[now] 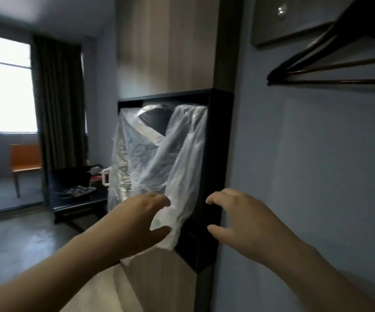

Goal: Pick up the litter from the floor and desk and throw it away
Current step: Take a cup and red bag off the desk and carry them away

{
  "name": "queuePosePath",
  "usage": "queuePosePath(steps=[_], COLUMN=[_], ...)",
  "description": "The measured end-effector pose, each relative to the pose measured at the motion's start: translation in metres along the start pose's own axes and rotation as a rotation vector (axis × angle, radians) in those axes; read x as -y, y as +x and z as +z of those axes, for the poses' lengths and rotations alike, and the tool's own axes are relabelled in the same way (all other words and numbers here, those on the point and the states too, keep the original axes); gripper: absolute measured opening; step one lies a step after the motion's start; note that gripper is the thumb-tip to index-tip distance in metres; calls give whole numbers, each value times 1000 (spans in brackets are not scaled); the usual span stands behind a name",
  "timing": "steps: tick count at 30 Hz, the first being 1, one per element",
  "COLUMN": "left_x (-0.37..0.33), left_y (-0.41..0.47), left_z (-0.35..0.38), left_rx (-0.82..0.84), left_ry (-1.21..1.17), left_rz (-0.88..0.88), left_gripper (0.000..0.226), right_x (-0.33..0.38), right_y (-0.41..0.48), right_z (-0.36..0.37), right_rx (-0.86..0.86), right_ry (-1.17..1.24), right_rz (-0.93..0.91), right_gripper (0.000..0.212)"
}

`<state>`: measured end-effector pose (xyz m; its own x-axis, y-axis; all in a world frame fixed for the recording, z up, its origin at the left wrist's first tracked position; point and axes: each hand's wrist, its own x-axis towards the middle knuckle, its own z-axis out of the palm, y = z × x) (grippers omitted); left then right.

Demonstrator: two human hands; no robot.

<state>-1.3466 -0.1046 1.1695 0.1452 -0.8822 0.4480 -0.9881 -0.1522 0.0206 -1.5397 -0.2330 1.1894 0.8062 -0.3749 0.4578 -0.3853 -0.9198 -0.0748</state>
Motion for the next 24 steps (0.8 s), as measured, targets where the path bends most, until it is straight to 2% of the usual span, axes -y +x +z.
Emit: queuePosePath(steps=[7, 12, 18, 24], left_x=[115, 173, 227, 287], left_y=[-106, -165, -190, -171], left_z=[-48, -67, -74, -66], left_rx=[23, 64, 34, -20], left_ry=[52, 49, 62, 148], left_rz=[-199, -308, -386, -468], left_gripper=[51, 47, 43, 46], right_x=[138, 206, 248, 253], right_y=[63, 97, 144, 212], right_z=[46, 77, 111, 151], right_rx=[40, 60, 75, 36], right_ry=[64, 95, 119, 174], right_rz=[-130, -182, -259, -312], right_gripper=[46, 44, 45, 46])
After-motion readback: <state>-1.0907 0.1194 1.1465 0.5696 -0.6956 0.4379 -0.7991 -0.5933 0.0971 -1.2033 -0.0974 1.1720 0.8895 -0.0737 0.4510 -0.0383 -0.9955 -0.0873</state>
